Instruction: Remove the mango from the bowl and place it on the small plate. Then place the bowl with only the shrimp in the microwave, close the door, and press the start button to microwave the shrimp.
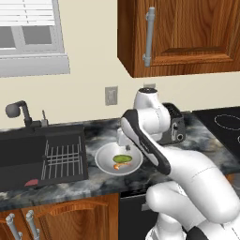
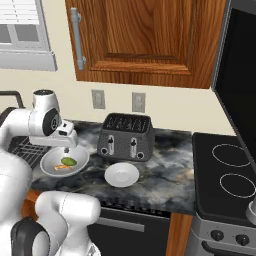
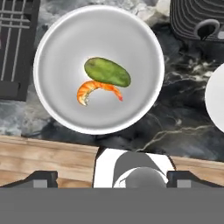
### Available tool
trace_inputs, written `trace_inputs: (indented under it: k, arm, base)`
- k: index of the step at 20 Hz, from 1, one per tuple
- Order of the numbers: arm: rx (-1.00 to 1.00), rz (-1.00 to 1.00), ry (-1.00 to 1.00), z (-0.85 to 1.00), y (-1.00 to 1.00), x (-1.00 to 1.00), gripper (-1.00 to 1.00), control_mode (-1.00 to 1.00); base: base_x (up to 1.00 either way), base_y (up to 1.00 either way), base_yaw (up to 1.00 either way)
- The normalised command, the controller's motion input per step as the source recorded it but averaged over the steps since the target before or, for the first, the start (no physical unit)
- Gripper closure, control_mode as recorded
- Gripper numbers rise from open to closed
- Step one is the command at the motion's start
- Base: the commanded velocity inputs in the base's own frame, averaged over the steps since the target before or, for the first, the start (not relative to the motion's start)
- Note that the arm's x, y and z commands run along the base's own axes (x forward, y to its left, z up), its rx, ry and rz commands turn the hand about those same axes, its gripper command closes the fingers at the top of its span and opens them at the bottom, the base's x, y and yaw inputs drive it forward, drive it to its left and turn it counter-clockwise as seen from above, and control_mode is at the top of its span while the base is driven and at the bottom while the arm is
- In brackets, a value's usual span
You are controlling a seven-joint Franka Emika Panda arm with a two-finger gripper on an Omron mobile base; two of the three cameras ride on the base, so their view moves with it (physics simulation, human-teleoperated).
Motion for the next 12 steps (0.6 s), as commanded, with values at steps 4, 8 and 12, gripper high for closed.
trace_inputs:
  k: [4, 8, 12]
  arm:
    - [0.0, 0.08, 0.13, -0.79, 0.1, 0.69, -1.0, -1.0]
    - [-0.03, 0.09, 0.07, -0.56, 0.03, 0.56, -1.0, -1.0]
    - [-0.1, 0.16, 0.02, -0.18, 0.05, 0.29, -1.0, -1.0]
  base:
    - [0.0, 0.0, 0.0]
    - [0.0, 0.0, 0.0]
    - [0.0, 0.0, 0.0]
